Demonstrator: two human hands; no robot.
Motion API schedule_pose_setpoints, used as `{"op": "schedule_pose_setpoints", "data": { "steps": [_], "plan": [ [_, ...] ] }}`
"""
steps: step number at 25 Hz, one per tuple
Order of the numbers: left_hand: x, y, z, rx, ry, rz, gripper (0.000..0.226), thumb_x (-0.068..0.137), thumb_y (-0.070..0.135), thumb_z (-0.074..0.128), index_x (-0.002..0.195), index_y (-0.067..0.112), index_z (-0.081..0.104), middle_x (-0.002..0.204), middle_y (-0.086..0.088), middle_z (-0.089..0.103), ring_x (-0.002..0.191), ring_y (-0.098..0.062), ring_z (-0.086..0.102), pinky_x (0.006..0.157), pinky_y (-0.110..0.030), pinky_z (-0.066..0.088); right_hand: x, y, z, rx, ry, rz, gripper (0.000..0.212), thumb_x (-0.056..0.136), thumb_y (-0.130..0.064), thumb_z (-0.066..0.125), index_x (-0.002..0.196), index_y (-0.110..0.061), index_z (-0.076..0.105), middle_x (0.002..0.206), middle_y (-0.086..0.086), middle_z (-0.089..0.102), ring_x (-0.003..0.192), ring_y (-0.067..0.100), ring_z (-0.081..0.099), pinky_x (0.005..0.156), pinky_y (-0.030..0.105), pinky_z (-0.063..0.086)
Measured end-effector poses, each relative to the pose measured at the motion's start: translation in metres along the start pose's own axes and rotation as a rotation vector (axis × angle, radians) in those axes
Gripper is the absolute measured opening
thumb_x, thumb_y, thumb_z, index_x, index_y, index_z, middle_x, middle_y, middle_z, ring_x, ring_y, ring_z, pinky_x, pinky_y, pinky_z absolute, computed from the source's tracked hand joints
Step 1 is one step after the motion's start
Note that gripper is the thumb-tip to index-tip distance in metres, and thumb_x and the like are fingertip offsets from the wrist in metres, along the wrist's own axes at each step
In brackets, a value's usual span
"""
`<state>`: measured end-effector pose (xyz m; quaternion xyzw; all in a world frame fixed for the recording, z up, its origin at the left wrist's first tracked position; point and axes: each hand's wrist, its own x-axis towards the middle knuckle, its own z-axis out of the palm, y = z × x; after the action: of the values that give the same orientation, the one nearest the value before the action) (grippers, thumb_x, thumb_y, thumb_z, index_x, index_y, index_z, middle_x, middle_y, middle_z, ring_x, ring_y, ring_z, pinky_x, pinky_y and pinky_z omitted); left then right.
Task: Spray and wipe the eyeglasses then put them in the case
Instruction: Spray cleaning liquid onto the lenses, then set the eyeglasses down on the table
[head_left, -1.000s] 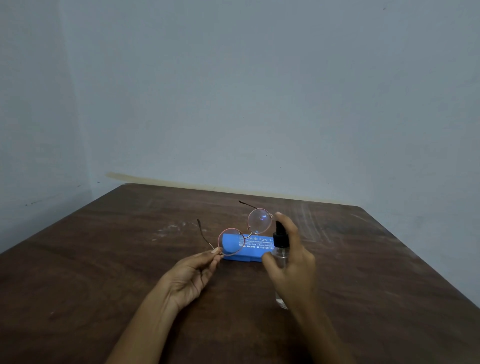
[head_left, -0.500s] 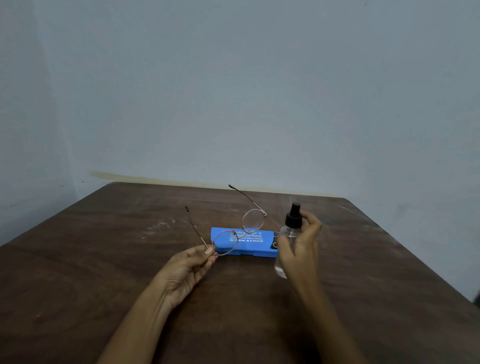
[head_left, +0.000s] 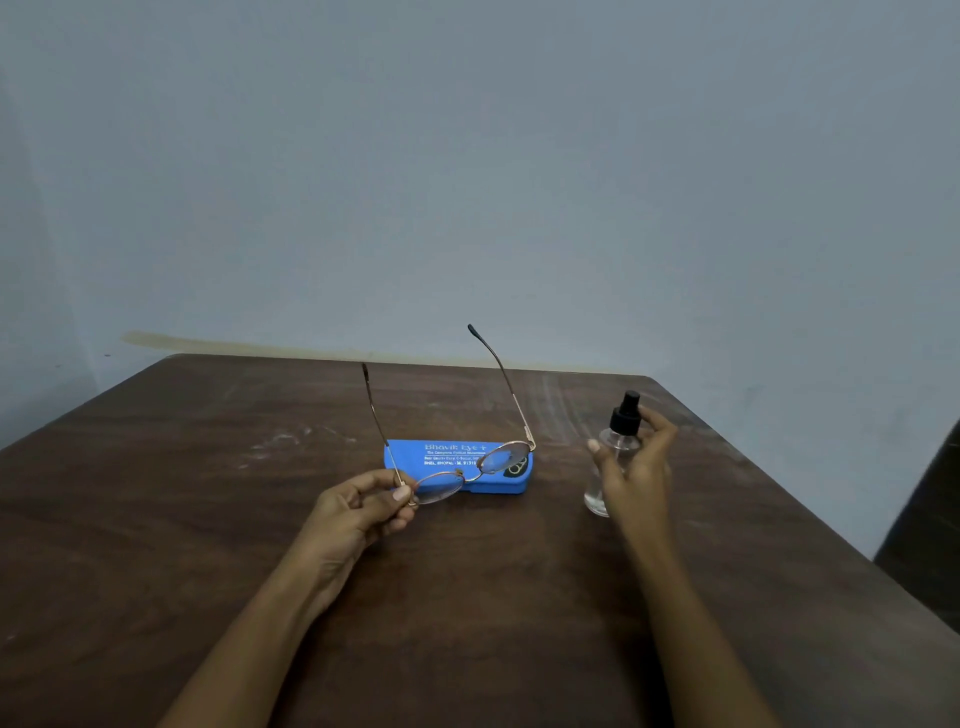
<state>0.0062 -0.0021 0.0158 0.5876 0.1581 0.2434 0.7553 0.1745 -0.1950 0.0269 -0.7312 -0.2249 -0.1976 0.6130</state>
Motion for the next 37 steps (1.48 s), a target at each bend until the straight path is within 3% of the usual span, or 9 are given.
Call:
{"op": "schedule_pose_setpoints", "data": {
  "steps": [12, 15, 17, 20, 23, 26, 29, 34, 37],
  "plan": [
    [0.001, -0.006, -0.001, 0.126, -0.015, 0.136, 0.016, 0.081, -0.008, 0.055, 0.079, 0.005, 0.064, 0.051, 0.002, 0.066, 0.046, -0.003, 0.057, 0.049, -0.01, 0.047, -0.002, 0.006, -0.001, -0.063, -0.062, 0.038, 0.065, 0.076, -0.006, 0.071, 0.128, -0.007, 0.031, 0.12, 0.012, 0.053, 0.099, 0.023, 0.053, 0.081, 0.029, 0.039],
    [0.002, -0.005, -0.001, 0.153, -0.022, 0.171, 0.015, 0.081, -0.008, 0.055, 0.079, 0.003, 0.064, 0.048, 0.002, 0.063, 0.045, -0.003, 0.056, 0.048, -0.01, 0.046, -0.006, 0.001, 0.001, -0.181, 0.1, 0.015, 0.069, 0.074, -0.036, 0.065, 0.129, -0.008, 0.036, 0.13, 0.014, 0.044, 0.118, 0.029, 0.038, 0.097, 0.044, 0.031],
    [0.002, -0.005, -0.001, 0.172, -0.027, 0.189, 0.014, 0.081, -0.008, 0.055, 0.08, 0.003, 0.063, 0.047, 0.003, 0.062, 0.044, -0.003, 0.055, 0.048, -0.01, 0.046, -0.012, -0.009, 0.001, -0.255, 0.241, -0.144, 0.055, 0.077, -0.043, 0.049, 0.122, -0.01, 0.045, 0.119, 0.011, 0.045, 0.107, 0.018, 0.034, 0.094, 0.037, 0.028],
    [0.002, -0.006, -0.002, 0.195, -0.019, 0.208, 0.013, 0.081, -0.008, 0.055, 0.08, 0.003, 0.063, 0.047, 0.003, 0.062, 0.045, -0.002, 0.054, 0.048, -0.01, 0.046, -0.024, -0.017, 0.008, -0.141, 0.087, -0.368, 0.031, 0.085, -0.029, 0.045, 0.104, -0.008, 0.058, 0.094, -0.001, 0.047, 0.081, 0.0, 0.042, 0.075, 0.019, 0.037],
    [0.002, -0.006, -0.002, 0.213, -0.007, 0.219, 0.015, 0.081, -0.007, 0.056, 0.079, 0.005, 0.064, 0.048, 0.004, 0.062, 0.046, -0.001, 0.055, 0.049, -0.01, 0.046, -0.031, -0.016, 0.021, -0.011, -0.153, -0.23, 0.019, 0.085, -0.018, 0.057, 0.099, -0.007, 0.064, 0.084, -0.001, 0.059, 0.071, -0.002, 0.054, 0.063, 0.009, 0.042],
    [0.002, -0.007, -0.004, 0.237, 0.008, 0.224, 0.016, 0.081, -0.007, 0.057, 0.077, 0.007, 0.065, 0.049, 0.004, 0.063, 0.047, -0.001, 0.056, 0.049, -0.011, 0.046, -0.033, -0.015, 0.023, 0.089, -0.274, -0.018, 0.019, 0.085, -0.007, 0.061, 0.104, -0.01, 0.063, 0.09, 0.005, 0.064, 0.076, 0.006, 0.057, 0.065, 0.007, 0.047],
    [0.002, -0.008, -0.006, 0.27, 0.023, 0.227, 0.017, 0.08, -0.005, 0.058, 0.077, 0.01, 0.067, 0.05, 0.003, 0.064, 0.049, -0.001, 0.057, 0.051, -0.011, 0.047, -0.032, -0.015, 0.02, 0.133, -0.315, 0.06, 0.019, 0.084, -0.004, 0.06, 0.1, -0.015, 0.062, 0.089, -0.001, 0.063, 0.08, 0.008, 0.058, 0.069, 0.013, 0.051],
    [0.004, -0.008, -0.007, 0.312, 0.1, 0.281, 0.017, 0.077, -0.007, 0.062, 0.074, 0.009, 0.068, 0.054, 0.007, 0.067, 0.048, -0.001, 0.057, 0.051, -0.01, 0.048, -0.032, -0.012, 0.021, 0.201, -0.3, 0.035, 0.026, 0.078, 0.002, 0.065, 0.08, -0.023, 0.063, 0.09, 0.014, 0.065, 0.075, 0.015, 0.057, 0.069, 0.025, 0.05],
    [0.003, -0.007, -0.007, 0.316, 0.121, 0.298, 0.019, 0.074, -0.008, 0.064, 0.072, 0.01, 0.068, 0.056, 0.013, 0.069, 0.047, 0.001, 0.056, 0.051, -0.008, 0.047, -0.032, -0.012, 0.021, 0.26, -0.296, 0.054, 0.024, 0.076, 0.004, 0.066, 0.077, -0.02, 0.064, 0.081, 0.011, 0.066, 0.066, 0.006, 0.057, 0.06, 0.015, 0.045]
  ]
}}
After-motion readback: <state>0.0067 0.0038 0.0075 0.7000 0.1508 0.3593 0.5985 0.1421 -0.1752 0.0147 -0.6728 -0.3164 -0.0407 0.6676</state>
